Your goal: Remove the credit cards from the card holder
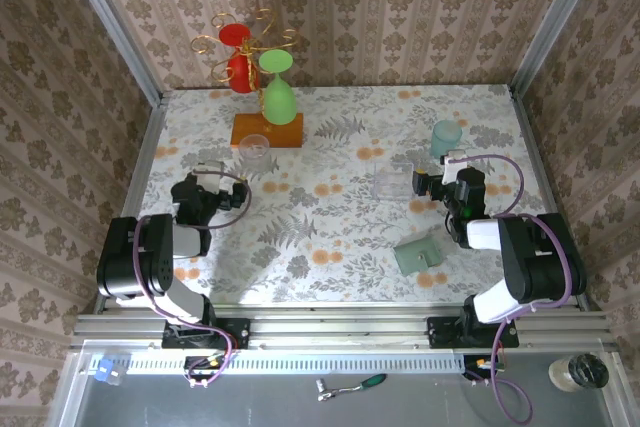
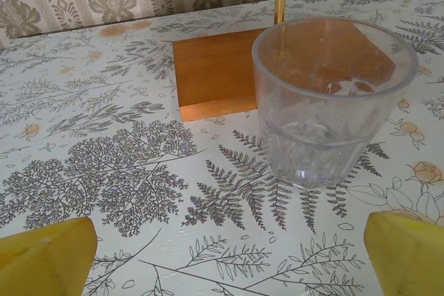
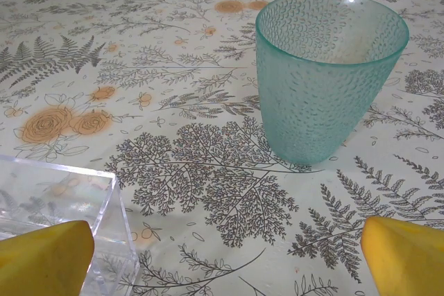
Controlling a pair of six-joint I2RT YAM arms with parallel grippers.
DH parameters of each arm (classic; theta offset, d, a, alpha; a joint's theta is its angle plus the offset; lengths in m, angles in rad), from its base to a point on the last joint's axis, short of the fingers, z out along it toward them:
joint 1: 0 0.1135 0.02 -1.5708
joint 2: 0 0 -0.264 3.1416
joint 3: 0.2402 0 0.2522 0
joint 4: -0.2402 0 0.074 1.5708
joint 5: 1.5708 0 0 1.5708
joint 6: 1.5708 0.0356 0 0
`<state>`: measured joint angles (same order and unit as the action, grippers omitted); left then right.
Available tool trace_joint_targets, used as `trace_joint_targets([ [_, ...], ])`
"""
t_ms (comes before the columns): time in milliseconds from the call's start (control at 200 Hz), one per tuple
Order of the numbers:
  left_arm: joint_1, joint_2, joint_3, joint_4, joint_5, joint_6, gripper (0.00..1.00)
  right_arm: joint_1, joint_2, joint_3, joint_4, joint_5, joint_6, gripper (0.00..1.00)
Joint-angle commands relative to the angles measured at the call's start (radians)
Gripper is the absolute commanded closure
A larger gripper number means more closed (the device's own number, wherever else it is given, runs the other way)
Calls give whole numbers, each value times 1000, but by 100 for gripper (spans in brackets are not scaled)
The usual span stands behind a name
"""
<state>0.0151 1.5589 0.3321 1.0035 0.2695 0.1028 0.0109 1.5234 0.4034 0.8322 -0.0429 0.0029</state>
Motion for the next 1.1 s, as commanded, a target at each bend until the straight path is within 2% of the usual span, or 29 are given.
trace_joint_targets([
  [0, 8, -2, 19, -8, -4, 8, 0, -1, 0, -12, 45, -22, -10, 0],
  [935, 32, 0, 38, -39, -26, -30, 0, -10, 0, -9, 42, -26, -1, 0],
  [1005, 32, -1, 25, -12, -45, -39, 0, -10, -21, 13, -21, -1, 8, 0],
  [1095, 26, -25, -8, 30, -63, -35, 0, -9, -86, 90, -209, 0, 8, 0],
])
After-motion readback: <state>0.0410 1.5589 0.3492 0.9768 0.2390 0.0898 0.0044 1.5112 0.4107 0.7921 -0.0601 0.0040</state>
